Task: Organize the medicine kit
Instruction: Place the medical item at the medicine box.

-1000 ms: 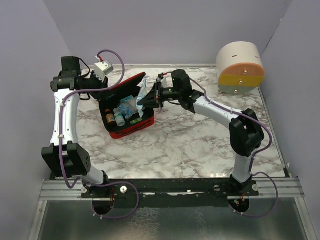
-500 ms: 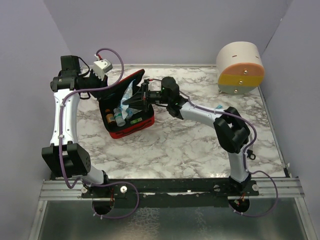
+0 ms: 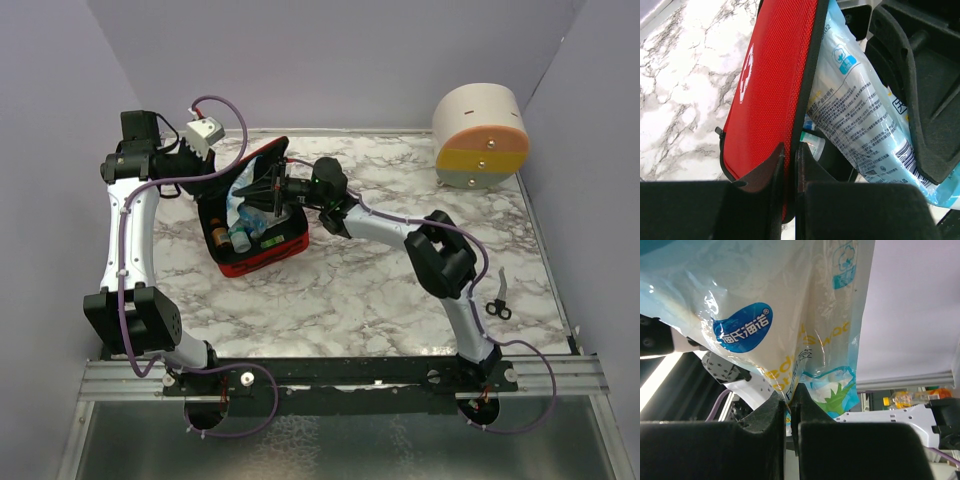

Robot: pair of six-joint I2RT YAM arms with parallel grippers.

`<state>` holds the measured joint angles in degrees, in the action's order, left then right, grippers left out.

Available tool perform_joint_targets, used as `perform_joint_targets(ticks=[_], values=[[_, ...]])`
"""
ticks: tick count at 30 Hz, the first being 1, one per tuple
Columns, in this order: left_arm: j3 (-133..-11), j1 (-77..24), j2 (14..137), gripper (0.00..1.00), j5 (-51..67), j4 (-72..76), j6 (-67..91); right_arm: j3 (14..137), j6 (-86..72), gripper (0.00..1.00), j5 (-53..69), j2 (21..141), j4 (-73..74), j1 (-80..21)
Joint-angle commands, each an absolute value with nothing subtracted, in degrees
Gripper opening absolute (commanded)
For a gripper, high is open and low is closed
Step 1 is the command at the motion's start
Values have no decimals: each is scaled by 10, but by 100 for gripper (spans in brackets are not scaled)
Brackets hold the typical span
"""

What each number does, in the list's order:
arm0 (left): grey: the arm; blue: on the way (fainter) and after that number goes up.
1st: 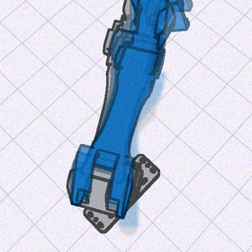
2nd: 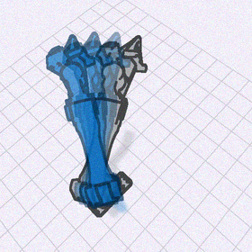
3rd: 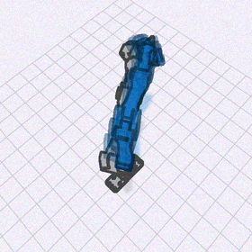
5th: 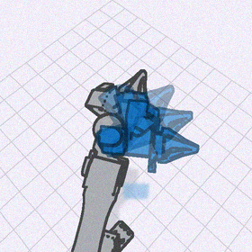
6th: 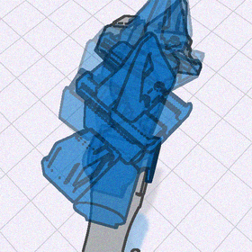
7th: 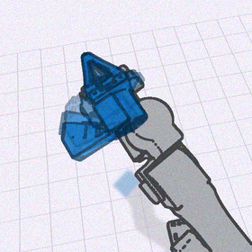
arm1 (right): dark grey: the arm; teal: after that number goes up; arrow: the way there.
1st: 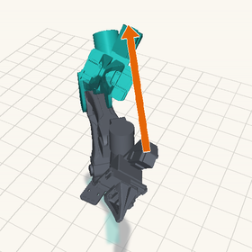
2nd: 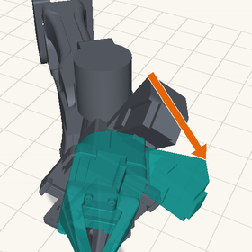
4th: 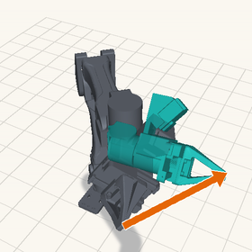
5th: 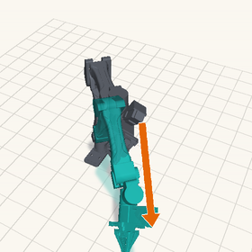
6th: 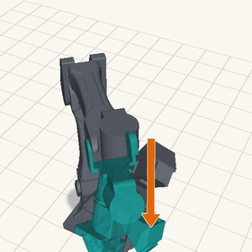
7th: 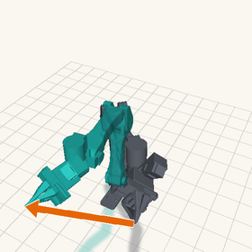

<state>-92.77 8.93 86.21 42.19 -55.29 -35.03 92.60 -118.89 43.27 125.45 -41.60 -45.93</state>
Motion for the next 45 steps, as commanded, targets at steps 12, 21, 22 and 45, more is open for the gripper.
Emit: perform_joint_targets(ticks=[12,21,22,45], values=[[-918,91,857,0,406,-544,-352,987,-1319,1,385,1295,-447,-468],[-916,92,857,0,402,-543,-358,959,-1323,1,379,1268,-439,-474],[-915,92,856,0,401,-544,-359,957,-1321,1,379,1265,-437,-475],[-908,92,849,0,389,-544,-374,841,-1310,1,345,1174,-451,-475]])
